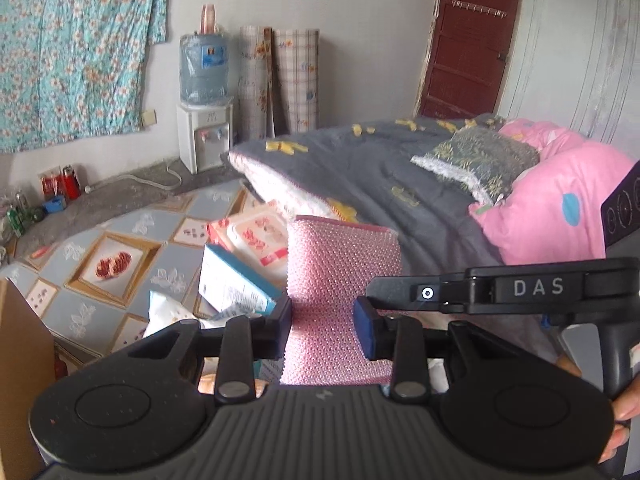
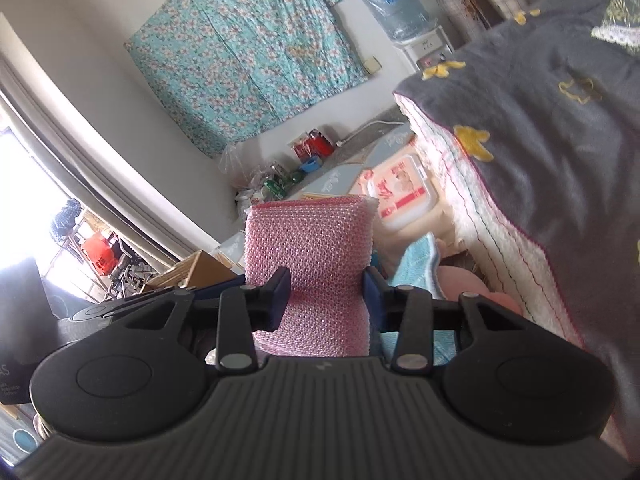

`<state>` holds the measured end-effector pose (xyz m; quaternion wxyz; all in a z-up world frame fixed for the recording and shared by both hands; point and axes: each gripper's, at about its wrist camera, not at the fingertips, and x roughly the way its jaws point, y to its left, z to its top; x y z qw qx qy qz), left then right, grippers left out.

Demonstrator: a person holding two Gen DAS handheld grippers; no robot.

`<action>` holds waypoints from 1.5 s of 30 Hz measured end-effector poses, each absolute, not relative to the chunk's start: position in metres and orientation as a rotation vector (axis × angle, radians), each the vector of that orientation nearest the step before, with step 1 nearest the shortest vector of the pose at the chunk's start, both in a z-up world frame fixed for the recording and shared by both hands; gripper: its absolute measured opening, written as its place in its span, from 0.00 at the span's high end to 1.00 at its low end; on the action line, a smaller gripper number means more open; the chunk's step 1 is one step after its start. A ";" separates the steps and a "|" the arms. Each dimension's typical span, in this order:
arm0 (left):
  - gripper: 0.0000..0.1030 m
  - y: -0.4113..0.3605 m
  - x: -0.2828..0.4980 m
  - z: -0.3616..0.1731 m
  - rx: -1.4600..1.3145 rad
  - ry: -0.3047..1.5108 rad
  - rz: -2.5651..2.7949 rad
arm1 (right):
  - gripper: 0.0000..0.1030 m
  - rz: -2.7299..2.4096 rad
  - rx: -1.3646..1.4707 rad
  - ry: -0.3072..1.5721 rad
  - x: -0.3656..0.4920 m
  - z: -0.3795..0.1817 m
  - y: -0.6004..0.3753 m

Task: Organize soft objects
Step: 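Carry the pink pad with the right tool and release it into the cardboard box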

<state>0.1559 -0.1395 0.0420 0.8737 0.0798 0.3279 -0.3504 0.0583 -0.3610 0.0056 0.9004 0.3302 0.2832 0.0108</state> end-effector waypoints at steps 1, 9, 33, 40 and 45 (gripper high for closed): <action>0.66 -0.136 0.151 0.048 0.166 0.666 -0.731 | 0.63 0.025 0.677 0.580 0.055 0.012 -0.358; 0.67 -0.094 0.121 0.093 0.134 0.563 -0.674 | 0.63 0.103 0.627 0.552 0.042 0.067 -0.312; 0.68 0.179 0.238 0.072 -0.125 0.771 -0.162 | 0.61 0.466 0.571 0.888 0.270 0.053 -0.037; 0.75 0.190 0.296 0.006 -0.145 0.950 -0.130 | 0.56 0.401 0.536 0.931 0.306 0.020 -0.047; 0.75 0.194 0.315 -0.026 -0.168 1.066 -0.114 | 0.56 0.396 0.515 0.902 0.308 0.008 -0.072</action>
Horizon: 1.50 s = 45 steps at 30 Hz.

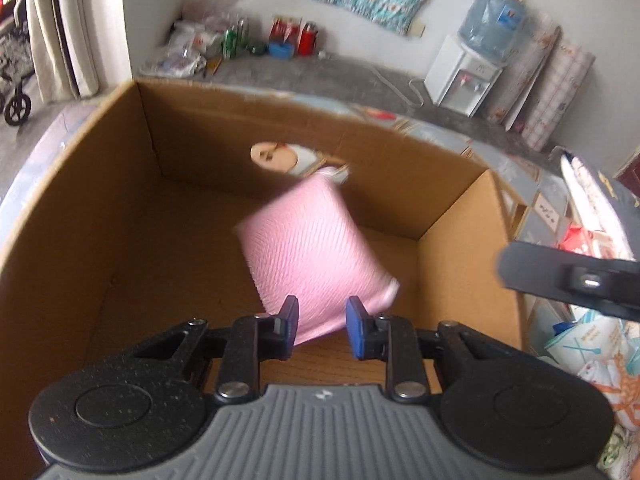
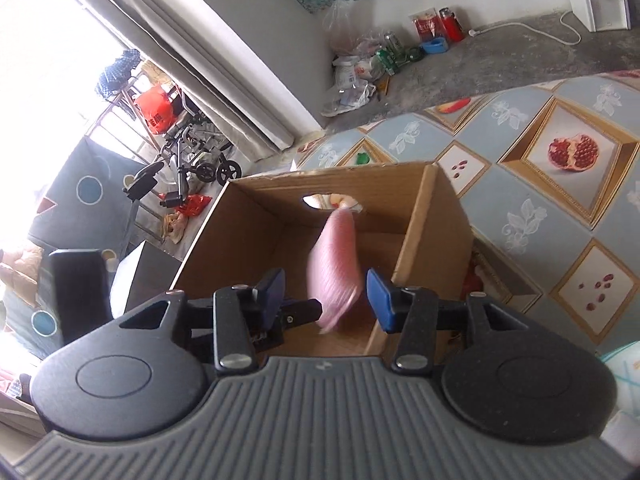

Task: Organize soft objects
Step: 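Carry the pink pad with the right tool and release it into the cardboard box, then move the right tool back to the pile and grasp the blue bandage box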

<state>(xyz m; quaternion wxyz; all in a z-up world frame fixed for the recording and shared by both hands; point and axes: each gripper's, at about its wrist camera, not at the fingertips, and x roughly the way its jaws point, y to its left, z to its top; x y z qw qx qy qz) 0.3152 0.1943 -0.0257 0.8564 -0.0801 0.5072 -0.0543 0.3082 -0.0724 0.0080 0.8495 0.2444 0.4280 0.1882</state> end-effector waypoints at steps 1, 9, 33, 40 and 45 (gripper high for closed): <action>0.74 0.196 0.318 -0.027 -0.174 1.074 -0.103 | 0.56 0.398 0.516 0.895 0.307 0.009 -0.077; 0.58 0.223 0.341 -0.041 -0.349 1.164 -0.002 | 0.55 0.398 0.550 0.863 0.302 0.008 -0.106; 0.61 0.151 0.351 -0.026 0.150 1.121 -0.330 | 0.53 0.385 0.577 0.899 0.299 -0.011 -0.120; 0.57 0.143 0.350 -0.031 0.066 1.034 -0.326 | 0.53 0.370 0.587 0.907 0.294 -0.017 -0.127; 0.53 0.155 0.361 -0.032 -0.094 1.025 -0.264 | 0.52 0.354 0.590 0.899 0.287 -0.013 -0.135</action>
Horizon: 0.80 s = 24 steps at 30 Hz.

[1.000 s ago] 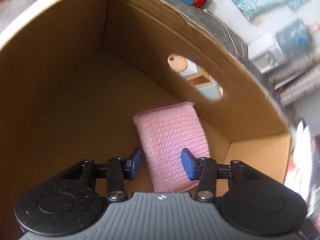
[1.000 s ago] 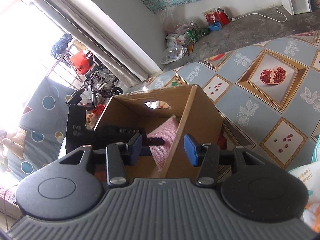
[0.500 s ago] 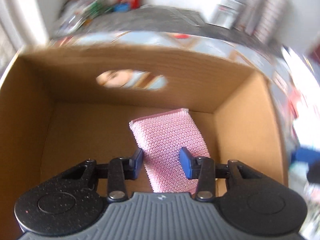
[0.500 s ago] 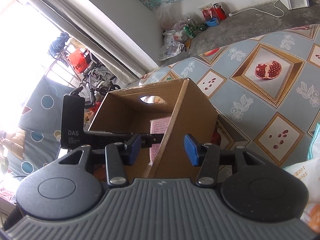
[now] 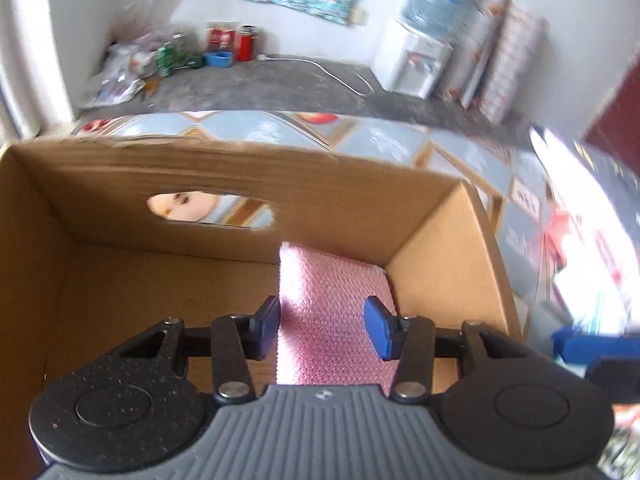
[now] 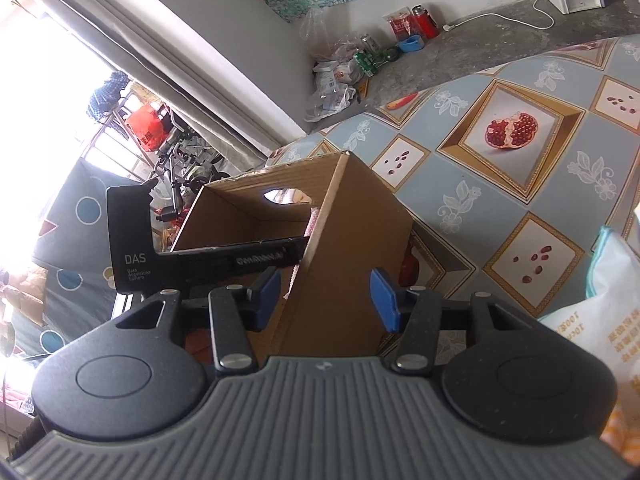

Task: Organize soft objects
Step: 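Move the right tool back to the pile and grasp the blue bandage box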

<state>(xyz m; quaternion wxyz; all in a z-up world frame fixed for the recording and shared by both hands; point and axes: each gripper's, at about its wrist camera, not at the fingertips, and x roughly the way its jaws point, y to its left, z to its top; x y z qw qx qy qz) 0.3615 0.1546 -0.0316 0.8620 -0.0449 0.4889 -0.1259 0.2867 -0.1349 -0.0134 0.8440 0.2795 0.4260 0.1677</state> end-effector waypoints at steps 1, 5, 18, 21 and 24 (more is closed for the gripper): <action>0.50 0.157 0.362 -0.028 -0.113 1.018 -0.249 | 0.51 0.351 0.590 0.894 0.284 -0.012 -0.137; 0.37 0.167 0.352 -0.010 -0.158 0.956 -0.194 | 0.51 0.332 0.591 0.857 0.272 0.000 -0.149; 0.17 0.131 0.234 0.102 -0.057 0.700 -0.299 | 0.47 0.153 0.534 0.629 0.141 0.073 -0.241; 0.10 0.111 0.198 0.116 -0.056 0.682 -0.373 | 0.44 0.088 0.513 0.588 0.098 0.083 -0.265; 0.08 0.090 0.166 0.119 -0.051 0.663 -0.426 | 0.42 0.027 0.518 0.572 0.058 0.081 -0.287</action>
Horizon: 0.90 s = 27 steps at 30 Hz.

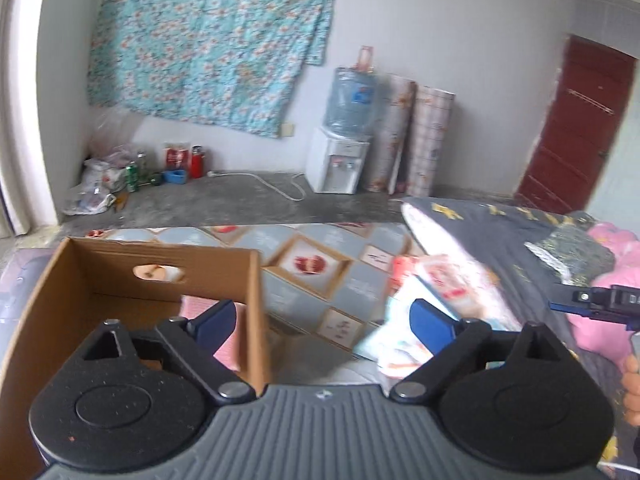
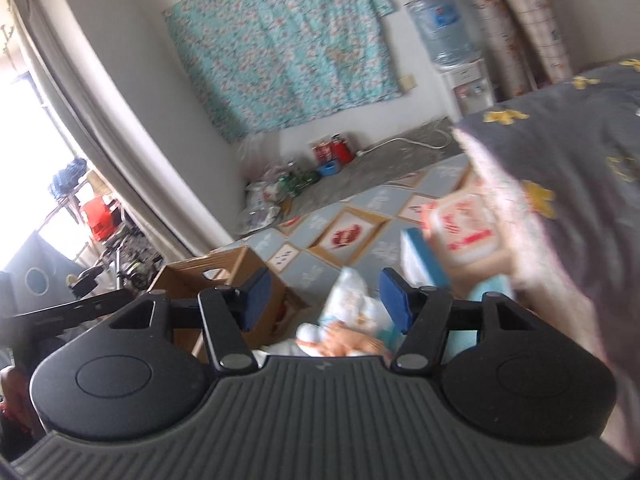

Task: Organize soft objects
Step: 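Move the right tool back to the pile and grasp the blue bandage box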

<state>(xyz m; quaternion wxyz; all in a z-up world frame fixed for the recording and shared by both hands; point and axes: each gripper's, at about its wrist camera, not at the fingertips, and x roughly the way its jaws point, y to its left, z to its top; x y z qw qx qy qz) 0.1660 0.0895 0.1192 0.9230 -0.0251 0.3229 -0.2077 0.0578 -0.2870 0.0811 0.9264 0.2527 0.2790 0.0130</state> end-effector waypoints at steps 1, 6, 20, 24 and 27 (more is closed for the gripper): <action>0.08 0.081 0.156 0.117 -0.047 0.652 -0.452 | 0.42 0.011 0.526 0.572 0.047 0.079 -0.293; 0.08 0.039 0.114 0.098 -0.020 0.611 -0.535 | 0.42 -0.066 0.558 0.578 -0.009 0.057 -0.318; 0.29 -0.058 0.070 0.018 0.056 0.680 -0.693 | 0.42 -0.114 0.604 0.674 -0.033 -0.001 -0.349; 0.44 -0.074 0.072 0.005 0.120 0.702 -0.671 | 0.43 -0.069 0.594 0.697 -0.014 -0.003 -0.344; 0.54 -0.076 0.079 0.006 0.151 0.705 -0.646 | 0.47 -0.041 0.577 0.704 0.007 -0.001 -0.341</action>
